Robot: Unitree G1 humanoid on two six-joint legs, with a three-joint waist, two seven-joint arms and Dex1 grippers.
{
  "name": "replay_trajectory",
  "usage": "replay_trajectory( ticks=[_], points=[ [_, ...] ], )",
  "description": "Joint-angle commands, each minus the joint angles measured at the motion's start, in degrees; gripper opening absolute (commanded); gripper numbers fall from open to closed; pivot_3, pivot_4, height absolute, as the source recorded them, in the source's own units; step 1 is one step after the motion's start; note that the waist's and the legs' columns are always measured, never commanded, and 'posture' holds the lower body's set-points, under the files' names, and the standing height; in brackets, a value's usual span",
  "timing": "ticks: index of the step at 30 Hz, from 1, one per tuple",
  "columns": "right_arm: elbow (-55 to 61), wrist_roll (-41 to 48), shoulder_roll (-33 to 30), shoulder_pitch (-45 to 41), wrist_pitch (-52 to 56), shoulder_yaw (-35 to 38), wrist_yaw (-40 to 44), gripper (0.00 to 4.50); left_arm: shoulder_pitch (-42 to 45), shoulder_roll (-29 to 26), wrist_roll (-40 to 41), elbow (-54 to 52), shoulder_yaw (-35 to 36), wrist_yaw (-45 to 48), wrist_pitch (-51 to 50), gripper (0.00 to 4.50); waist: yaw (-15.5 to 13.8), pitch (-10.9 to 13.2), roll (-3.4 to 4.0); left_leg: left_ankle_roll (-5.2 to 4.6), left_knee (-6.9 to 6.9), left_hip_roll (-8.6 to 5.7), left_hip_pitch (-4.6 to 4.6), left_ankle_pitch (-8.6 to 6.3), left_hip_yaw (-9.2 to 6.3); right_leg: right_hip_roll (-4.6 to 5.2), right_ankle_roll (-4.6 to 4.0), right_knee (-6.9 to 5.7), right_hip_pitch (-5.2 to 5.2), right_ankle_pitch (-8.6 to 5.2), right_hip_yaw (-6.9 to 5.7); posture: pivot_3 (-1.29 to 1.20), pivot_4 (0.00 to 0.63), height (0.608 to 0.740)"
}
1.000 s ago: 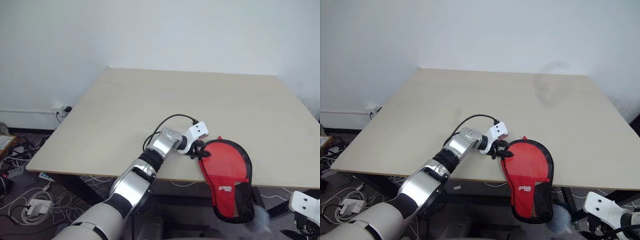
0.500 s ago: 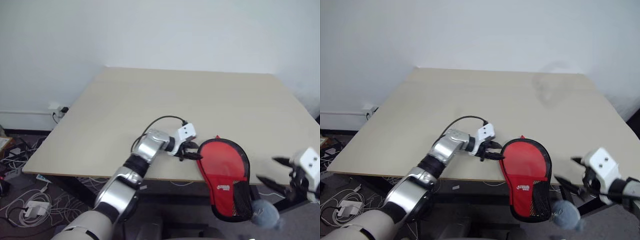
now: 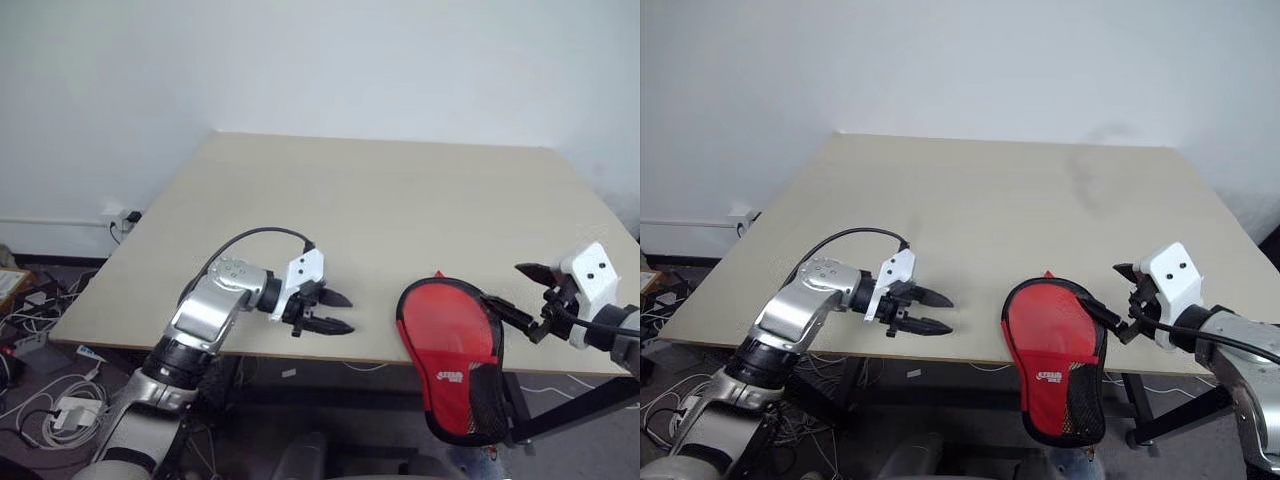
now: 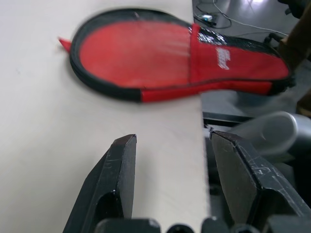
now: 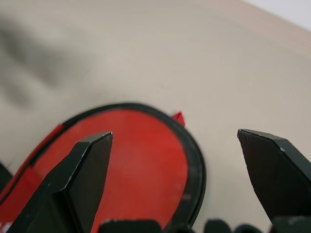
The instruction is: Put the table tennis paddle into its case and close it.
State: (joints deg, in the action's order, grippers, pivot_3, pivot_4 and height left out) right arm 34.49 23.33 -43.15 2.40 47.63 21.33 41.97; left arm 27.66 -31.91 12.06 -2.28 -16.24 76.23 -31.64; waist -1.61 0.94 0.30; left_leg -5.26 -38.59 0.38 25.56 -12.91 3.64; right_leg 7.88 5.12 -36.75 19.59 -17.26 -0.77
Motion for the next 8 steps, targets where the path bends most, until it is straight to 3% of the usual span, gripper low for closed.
replay_trajectory(
  ticks=[1, 8],
  points=[
    [0.6, 1.3, -2.6, -3.7, 0.9, -1.7, -0.1, 4.46, -4.4, -2.6, 1.6, -5.8, 2.1, -3.0, -2.9, 2.54, 0.2, 0.0, 0.06, 0.02, 0.01, 0.00, -0.01, 0.01, 0.01, 0.00, 0.00, 0.00, 0.00, 0.00, 0.01, 0.00, 0.000, 0.715],
    [-2.9, 0.3, -3.1, -7.0, 0.2, -6.6, -1.4, 4.46, -10.5, -3.6, 2.1, -10.2, 2.1, -8.8, -6.4, 2.54, 0.1, 0.1, 0.02, -0.07, 0.01, 0.01, -0.01, -0.03, 0.01, -0.01, 0.01, 0.00, -0.02, 0.00, -0.03, 0.00, 0.000, 0.715]
  ],
)
